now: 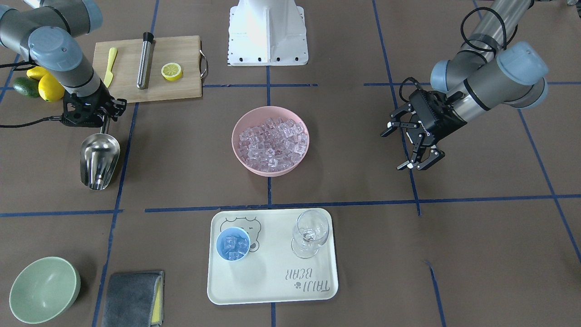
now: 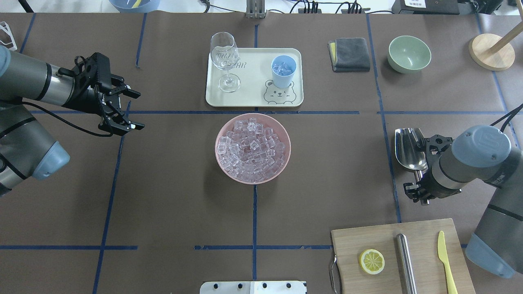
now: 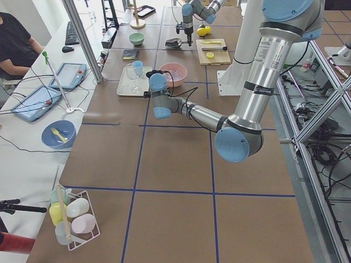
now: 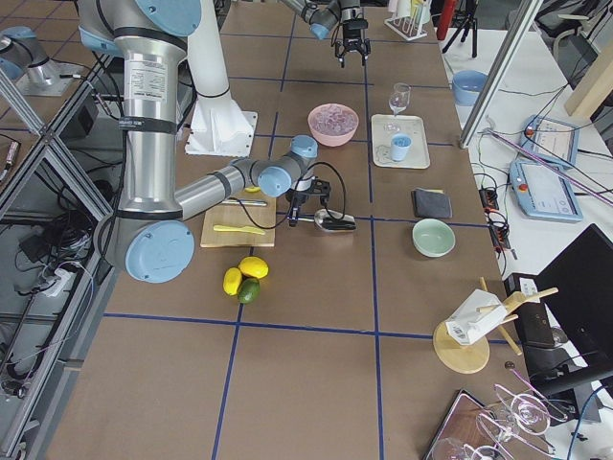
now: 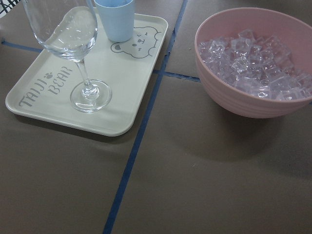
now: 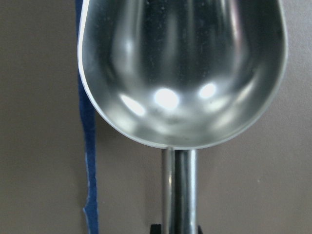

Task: Put ice in cup with scoop

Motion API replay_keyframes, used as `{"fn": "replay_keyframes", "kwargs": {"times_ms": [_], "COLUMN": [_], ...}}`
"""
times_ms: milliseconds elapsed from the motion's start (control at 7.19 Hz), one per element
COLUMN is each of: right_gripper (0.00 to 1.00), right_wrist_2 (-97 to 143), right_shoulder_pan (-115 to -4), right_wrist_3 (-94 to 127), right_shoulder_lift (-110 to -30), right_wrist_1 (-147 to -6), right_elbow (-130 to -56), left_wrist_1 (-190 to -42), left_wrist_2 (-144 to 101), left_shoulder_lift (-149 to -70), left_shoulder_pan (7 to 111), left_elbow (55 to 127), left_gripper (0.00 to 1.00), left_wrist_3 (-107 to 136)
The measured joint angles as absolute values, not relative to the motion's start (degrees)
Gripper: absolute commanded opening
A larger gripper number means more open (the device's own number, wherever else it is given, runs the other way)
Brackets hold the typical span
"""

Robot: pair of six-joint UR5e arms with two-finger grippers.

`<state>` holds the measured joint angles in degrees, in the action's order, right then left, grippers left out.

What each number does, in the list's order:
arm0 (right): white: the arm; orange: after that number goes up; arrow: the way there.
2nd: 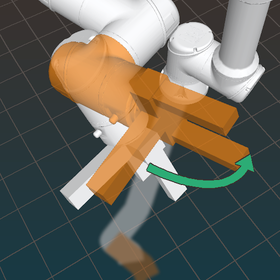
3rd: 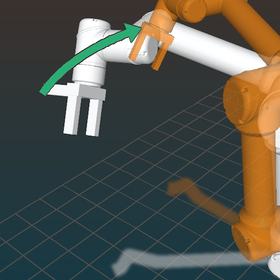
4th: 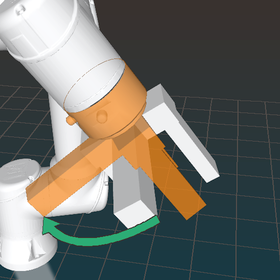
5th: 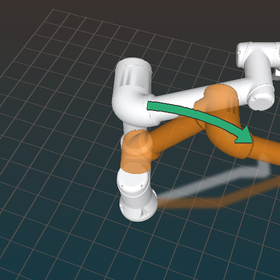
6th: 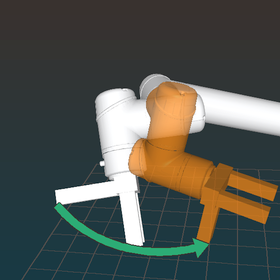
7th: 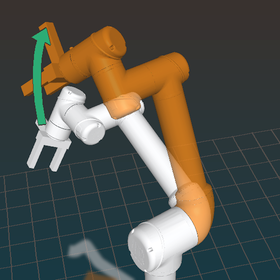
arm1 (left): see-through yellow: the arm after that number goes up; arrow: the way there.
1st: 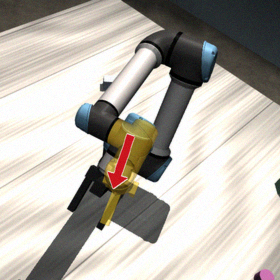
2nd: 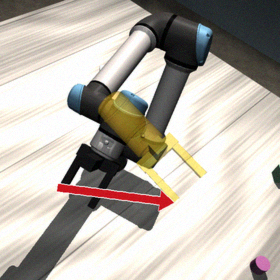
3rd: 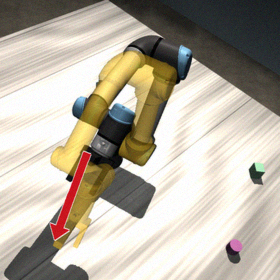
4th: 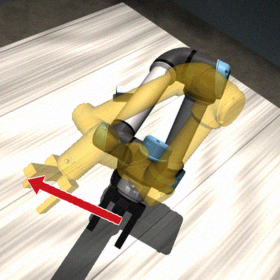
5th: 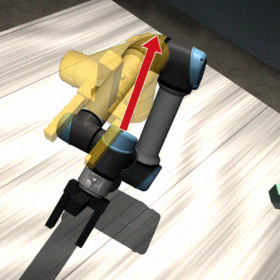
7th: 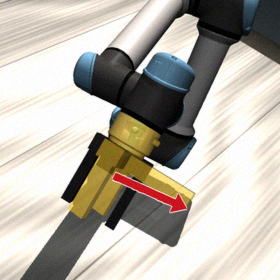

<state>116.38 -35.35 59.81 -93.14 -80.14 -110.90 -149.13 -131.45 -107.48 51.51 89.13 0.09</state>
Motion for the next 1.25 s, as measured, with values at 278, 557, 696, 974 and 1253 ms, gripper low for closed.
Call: {"fn": "replay_keyframes", "kwargs": {"times_ms": [278,557,696,974,1253], "right_gripper": [1.0,1.0,1.0,1.0,1.0], "right_wrist_2": [116.4,116.4,116.4,116.4,116.9], "right_shoulder_pan": [-35.2,-35.2,-35.3,-35.6,-38.1], "right_wrist_3": [59.8,60.0,60.0,60.0,60.0], "right_shoulder_lift": [-93.1,-92.9,-92.9,-93.9,-96.3], "right_wrist_1": [-80.1,-80.1,-80.1,-80.1,-80.1], "right_elbow": [-110.6,-110.8,-111.2,-113.8,-117.8], "left_wrist_1": [-149.1,-149.1,-149.1,-148.2,-143.8], "left_wrist_2": [-131.5,-131.5,-131.4,-131.4,-131.2], "left_shoulder_lift": [-107.5,-107.5,-107.5,-107.1,-104.8], "left_shoulder_pan": [51.5,51.5,51.6,52.6,55.4], "left_elbow": [89.1,89.2,89.2,89.2,89.7], "left_gripper": [1.0,1.0,1.0,1.0,1.0], "left_wrist_3": [0.1,0.1,0.1,0.1,0.1]}}
